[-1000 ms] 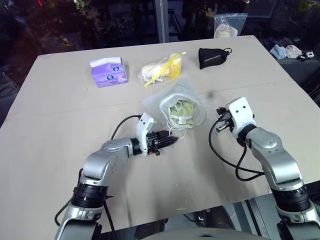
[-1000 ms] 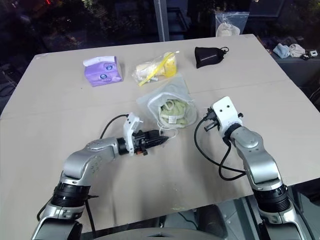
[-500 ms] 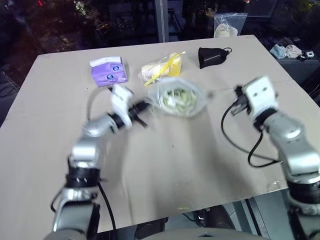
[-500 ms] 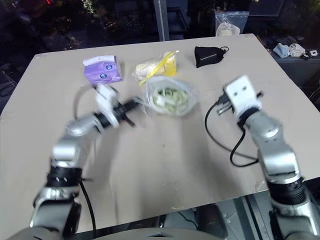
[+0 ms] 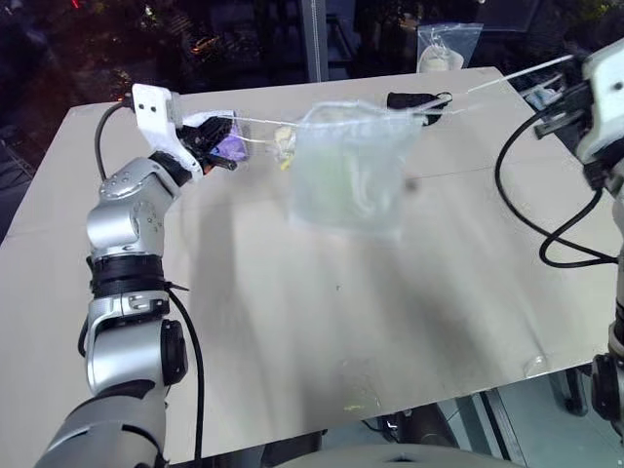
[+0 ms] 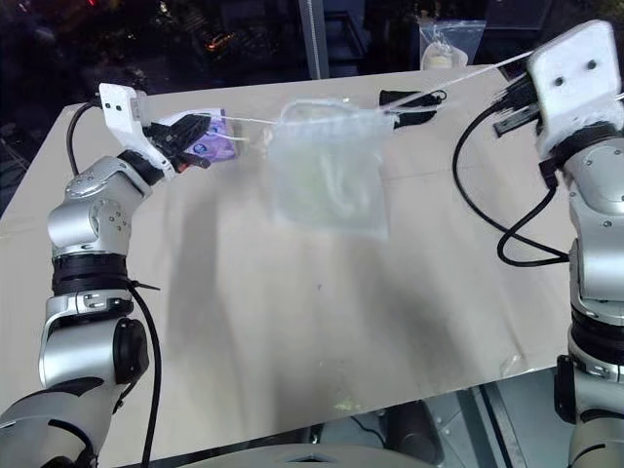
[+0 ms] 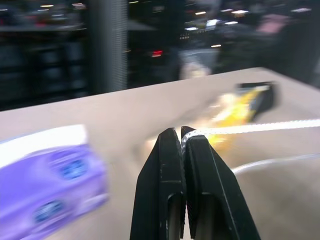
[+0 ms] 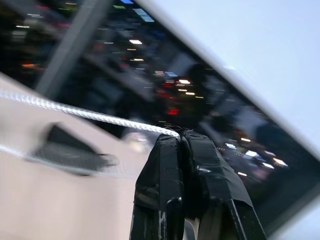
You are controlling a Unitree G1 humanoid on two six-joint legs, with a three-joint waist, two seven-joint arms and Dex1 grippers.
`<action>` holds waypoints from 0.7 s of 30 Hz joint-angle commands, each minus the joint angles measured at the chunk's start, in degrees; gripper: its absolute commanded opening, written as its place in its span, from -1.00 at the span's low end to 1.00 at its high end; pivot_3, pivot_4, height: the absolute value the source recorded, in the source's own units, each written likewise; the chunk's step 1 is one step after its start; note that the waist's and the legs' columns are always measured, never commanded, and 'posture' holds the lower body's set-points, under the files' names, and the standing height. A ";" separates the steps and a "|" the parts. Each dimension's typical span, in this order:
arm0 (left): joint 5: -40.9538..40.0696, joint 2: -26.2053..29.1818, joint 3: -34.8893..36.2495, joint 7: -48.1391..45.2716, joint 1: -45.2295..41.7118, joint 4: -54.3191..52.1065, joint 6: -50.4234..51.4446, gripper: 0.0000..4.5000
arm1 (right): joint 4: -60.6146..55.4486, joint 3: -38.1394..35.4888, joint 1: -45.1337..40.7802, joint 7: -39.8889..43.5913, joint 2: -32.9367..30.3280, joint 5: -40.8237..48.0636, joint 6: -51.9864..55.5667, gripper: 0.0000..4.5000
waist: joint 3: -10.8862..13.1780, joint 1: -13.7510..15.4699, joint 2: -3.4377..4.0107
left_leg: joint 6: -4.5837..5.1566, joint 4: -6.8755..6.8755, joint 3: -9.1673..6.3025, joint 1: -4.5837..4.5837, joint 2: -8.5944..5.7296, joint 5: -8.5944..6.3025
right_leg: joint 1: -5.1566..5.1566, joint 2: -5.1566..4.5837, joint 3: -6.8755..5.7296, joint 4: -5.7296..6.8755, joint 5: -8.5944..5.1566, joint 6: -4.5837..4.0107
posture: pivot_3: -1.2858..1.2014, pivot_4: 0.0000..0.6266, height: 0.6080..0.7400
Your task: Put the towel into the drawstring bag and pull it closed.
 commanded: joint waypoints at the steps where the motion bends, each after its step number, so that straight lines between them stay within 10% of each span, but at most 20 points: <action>1: 1.31 1.85 4.30 6.01 -2.83 4.93 -3.85 -0.99 | 1.71 -7.04 2.13 -4.06 -2.04 -3.98 -1.79 -1.00 | -0.01 0.06 -0.01 | 0.00 0.00 -0.01 0.00 0.00 0.00 | 0.01 -0.01 -0.01 0.00 0.00 0.00 | 0.03 -0.52 1.00; 12: 3.78 9.09 7.96 17.74 -9.58 27.34 -12.20 -0.99 | 20.29 -19.12 8.49 -7.88 -7.51 -4.79 -9.69 -1.00 | -0.02 -0.27 -0.03 | 0.01 0.00 0.09 0.02 -0.07 0.00 | 0.02 -0.04 0.07 -0.01 0.02 0.03 | 0.03 -0.52 1.00; 21: -0.93 4.94 4.23 0.39 -9.36 21.77 -11.16 -0.99 | 23.86 -16.50 10.54 -5.60 -8.17 -0.41 -16.15 -1.00 | -0.01 -0.38 -0.02 | 0.03 0.02 0.17 0.06 -0.09 0.01 | 0.02 -0.04 0.15 0.06 0.04 0.06 | 0.03 -0.52 1.00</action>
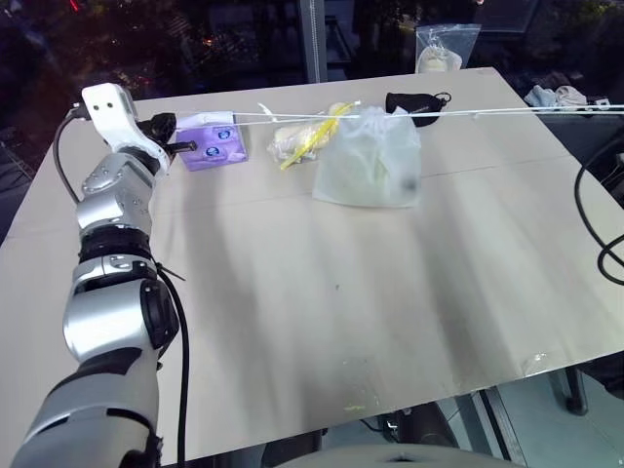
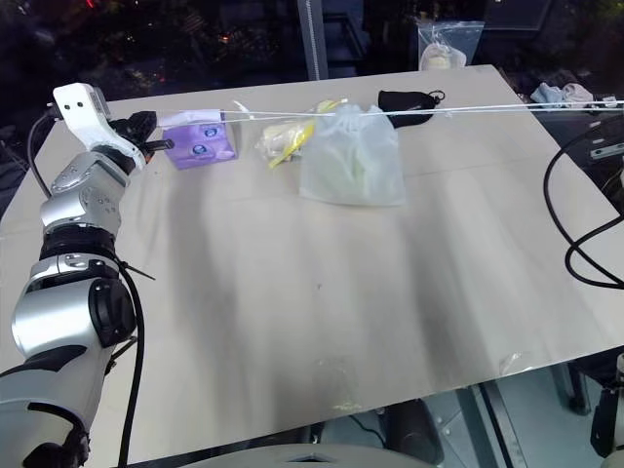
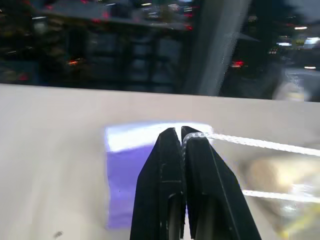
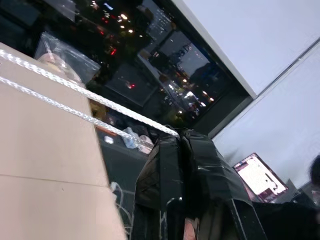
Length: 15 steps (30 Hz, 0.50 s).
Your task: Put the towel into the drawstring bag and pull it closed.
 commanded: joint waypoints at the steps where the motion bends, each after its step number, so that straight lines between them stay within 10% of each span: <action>1: -5.07 -0.09 2.35 -6.49 2.11 -8.22 4.45 -0.99 | -0.81 -5.85 -0.25 0.87 -0.59 3.19 -0.54 -1.00 | 0.00 -0.05 0.00 | 0.00 0.00 0.01 0.00 0.00 0.00 | 0.00 0.00 0.02 0.00 0.00 0.00 | 0.03 -0.52 1.00; 8: -16.68 -5.04 -6.05 -20.06 23.02 -43.70 25.60 -0.99 | -29.11 4.03 15.37 23.42 4.49 31.61 13.39 -1.00 | -0.04 -1.09 0.03 | 0.01 0.03 -0.02 -0.05 0.18 -0.01 | 0.06 0.09 0.04 -0.03 0.00 0.01 | 0.03 -0.52 1.00; 15: -12.55 -7.77 -14.51 -21.38 33.77 -52.45 25.83 -0.99 | -30.93 23.76 21.25 23.84 6.31 25.48 11.56 -1.00 | 0.10 -0.81 -0.15 | 0.27 0.11 0.02 0.33 0.18 -0.14 | 0.35 0.20 0.19 -0.01 0.04 -0.02 | 0.03 -0.52 1.00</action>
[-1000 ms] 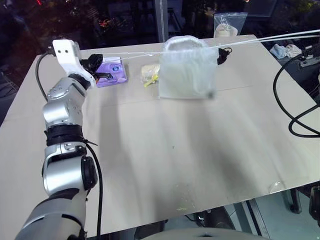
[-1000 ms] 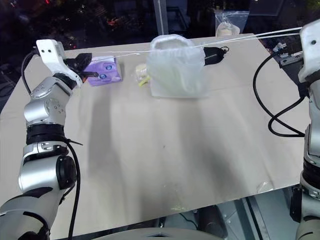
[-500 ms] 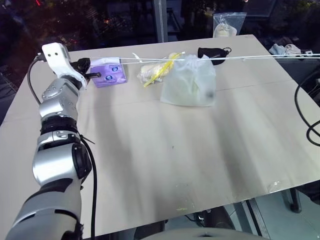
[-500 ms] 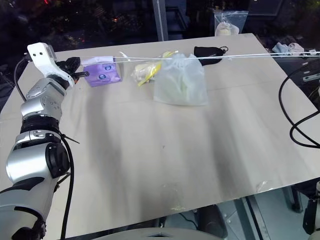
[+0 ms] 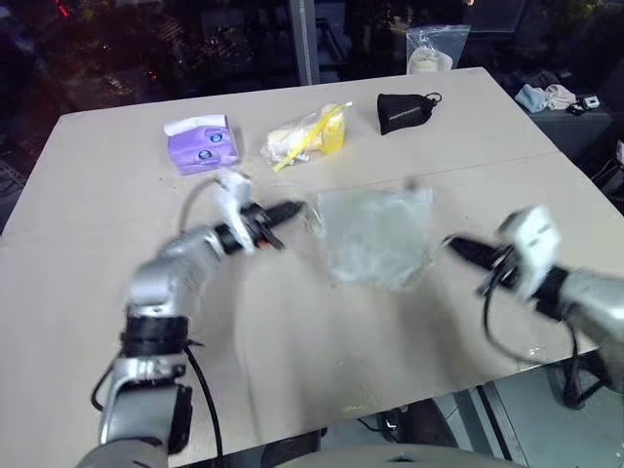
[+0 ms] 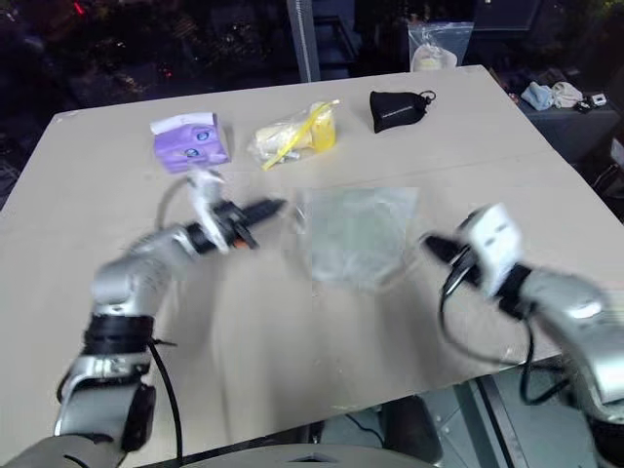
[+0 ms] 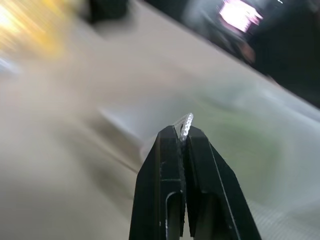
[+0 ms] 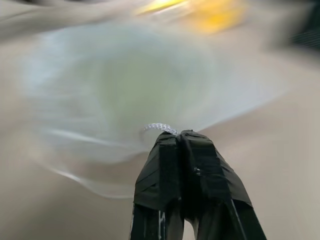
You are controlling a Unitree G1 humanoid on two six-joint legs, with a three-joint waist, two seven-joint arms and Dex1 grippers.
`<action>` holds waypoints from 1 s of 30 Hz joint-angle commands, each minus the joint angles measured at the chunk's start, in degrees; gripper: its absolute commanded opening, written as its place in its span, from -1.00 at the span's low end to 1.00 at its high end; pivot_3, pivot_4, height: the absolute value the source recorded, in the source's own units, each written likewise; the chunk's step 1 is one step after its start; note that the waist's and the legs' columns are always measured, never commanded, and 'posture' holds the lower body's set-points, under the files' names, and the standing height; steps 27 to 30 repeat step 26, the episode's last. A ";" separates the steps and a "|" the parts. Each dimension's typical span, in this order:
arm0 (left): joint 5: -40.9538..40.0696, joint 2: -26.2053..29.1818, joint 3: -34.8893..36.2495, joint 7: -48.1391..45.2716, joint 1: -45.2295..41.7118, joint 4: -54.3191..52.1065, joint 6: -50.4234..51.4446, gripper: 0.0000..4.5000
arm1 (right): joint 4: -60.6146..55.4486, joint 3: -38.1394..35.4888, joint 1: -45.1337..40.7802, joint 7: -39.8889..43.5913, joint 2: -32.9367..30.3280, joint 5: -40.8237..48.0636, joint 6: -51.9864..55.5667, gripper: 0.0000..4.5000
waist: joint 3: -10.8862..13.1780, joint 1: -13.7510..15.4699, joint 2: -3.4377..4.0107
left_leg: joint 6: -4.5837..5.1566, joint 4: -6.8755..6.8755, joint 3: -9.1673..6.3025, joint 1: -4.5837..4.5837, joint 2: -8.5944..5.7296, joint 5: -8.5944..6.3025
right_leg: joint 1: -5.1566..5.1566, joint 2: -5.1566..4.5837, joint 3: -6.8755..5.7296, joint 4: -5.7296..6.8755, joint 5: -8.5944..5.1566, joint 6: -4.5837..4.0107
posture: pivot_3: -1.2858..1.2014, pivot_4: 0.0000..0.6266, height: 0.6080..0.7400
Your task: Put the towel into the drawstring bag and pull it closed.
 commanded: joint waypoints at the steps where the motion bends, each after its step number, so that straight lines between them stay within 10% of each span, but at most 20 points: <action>1: 1.82 1.84 0.67 -0.67 -0.31 -2.37 -1.31 -0.99 | 1.97 2.22 -1.90 -3.89 1.15 -6.44 -3.75 -1.00 | 0.07 0.09 -0.09 | 0.02 0.00 -0.01 0.24 0.00 0.01 | 0.21 0.04 -0.02 -0.02 0.02 -0.03 | 0.03 -0.52 1.00; 5: -0.32 5.80 2.19 -5.91 2.99 -4.17 0.19 -0.73 | 7.22 0.87 -1.33 -4.66 0.61 -10.15 -6.31 -0.72 | 0.09 -0.03 -0.06 | 0.02 -0.04 0.02 0.96 0.09 0.01 | 0.91 0.16 -0.03 -0.06 -0.02 -0.01 | 0.03 -0.52 1.00; 14: 0.20 15.15 9.65 -10.30 21.86 -14.21 -3.41 0.97 | -5.04 -17.08 21.83 5.08 -2.42 -0.20 -6.25 0.98 | 0.16 0.43 0.05 | 0.19 -0.46 -0.12 1.13 0.26 -0.12 | 1.04 0.08 -0.03 -0.34 -0.12 0.08 | 0.03 -0.52 1.00; 30: -1.30 3.75 18.50 4.33 35.63 -31.06 -7.18 0.97 | -6.47 -22.90 21.70 -1.83 6.13 -0.29 -11.93 0.98 | 0.24 1.37 0.12 | 0.29 -0.25 0.12 1.58 0.32 -0.17 | 1.68 0.06 0.02 -0.59 -0.37 0.14 | 0.03 -0.52 1.00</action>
